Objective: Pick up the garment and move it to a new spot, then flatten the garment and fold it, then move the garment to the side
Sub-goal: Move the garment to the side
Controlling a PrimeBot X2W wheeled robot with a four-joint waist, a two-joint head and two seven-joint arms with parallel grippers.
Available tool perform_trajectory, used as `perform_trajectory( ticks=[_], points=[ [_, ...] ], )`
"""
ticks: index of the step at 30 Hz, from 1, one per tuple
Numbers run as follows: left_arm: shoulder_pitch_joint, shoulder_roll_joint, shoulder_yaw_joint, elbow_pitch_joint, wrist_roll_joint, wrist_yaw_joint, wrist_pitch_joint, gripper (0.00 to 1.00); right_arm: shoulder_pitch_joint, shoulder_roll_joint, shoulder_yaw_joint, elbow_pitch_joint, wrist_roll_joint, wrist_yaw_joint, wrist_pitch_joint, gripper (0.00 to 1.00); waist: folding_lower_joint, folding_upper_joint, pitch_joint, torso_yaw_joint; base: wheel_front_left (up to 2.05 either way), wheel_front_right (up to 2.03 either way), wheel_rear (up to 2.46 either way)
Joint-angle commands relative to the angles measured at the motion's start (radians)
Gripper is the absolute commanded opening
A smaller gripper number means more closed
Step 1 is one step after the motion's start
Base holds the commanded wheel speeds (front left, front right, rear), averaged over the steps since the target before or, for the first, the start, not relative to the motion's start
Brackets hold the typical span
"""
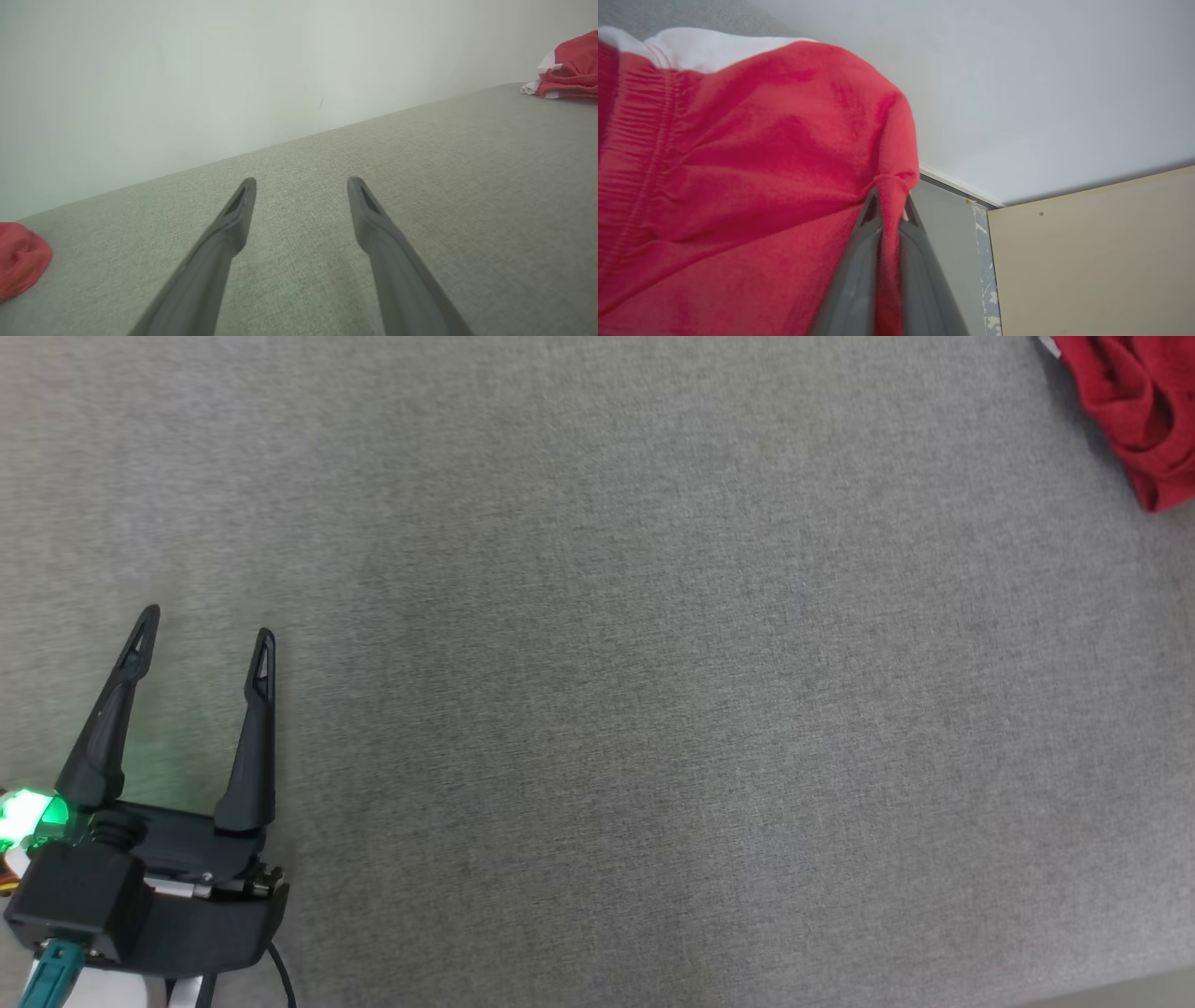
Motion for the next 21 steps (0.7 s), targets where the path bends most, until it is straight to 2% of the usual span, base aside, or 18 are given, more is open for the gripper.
perform_trajectory(
  ticks=[1,3,4,5,6,7,12,21],
  points=[
    [-0.015,0.004,0.001,-0.006,0.002,0.003,-0.003,1.0,-0.012,0.013,0.003,0.005,-0.007,-0.002,-0.007,0.0,-0.0001,-0.0001,0.024,-0.021,0.0,0.0,0.0],
    [-0.018,0.006,-0.002,-0.006,0.006,0.003,-0.003,1.0,-0.026,0.017,0.004,0.016,-0.015,-0.002,-0.011,0.0,-0.0001,-0.0001,0.03,-0.023,0.0,0.0,0.0],
    [-0.021,0.005,-0.003,-0.006,0.006,0.003,-0.003,1.0,-0.033,0.02,0.005,0.021,-0.018,-0.002,-0.017,0.16,-0.0001,-0.0001,0.032,-0.024,0.0,0.0,0.0],
    [-0.022,0.004,-0.003,-0.007,0.007,0.003,-0.003,1.0,-0.04,0.022,0.007,0.022,-0.026,-0.002,-0.025,0.41,-0.0001,-0.0001,0.035,-0.024,0.0,0.0,0.0],
    [-0.022,0.004,-0.005,-0.007,0.008,0.003,-0.003,1.0,-0.045,0.028,0.01,0.026,-0.03,-0.002,-0.03,0.79,-0.0001,-0.0001,0.036,-0.024,0.0,0.0,0.0],
    [-0.022,0.002,-0.006,-0.006,0.008,0.003,-0.003,1.0,-0.048,0.032,0.011,0.028,-0.036,-0.002,-0.038,1.0,-0.0001,-0.0001,0.036,-0.024,0.0,0.0,0.0],
    [0.003,-0.013,0.005,0.012,-0.005,0.01,-0.003,1.0,-0.072,0.042,-0.011,0.092,-0.085,-0.002,-0.056,1.0,-0.0001,-0.0001,-0.02,-0.019,0.0,0.0,0.0],
    [0.087,-0.053,0.056,0.049,-0.041,0.024,-0.003,1.0,-0.019,0.098,-0.059,0.082,-0.105,-0.003,-0.185,1.0,-0.0001,-0.0001,-0.175,-0.011,0.0,0.0,0.0]
  ],
)
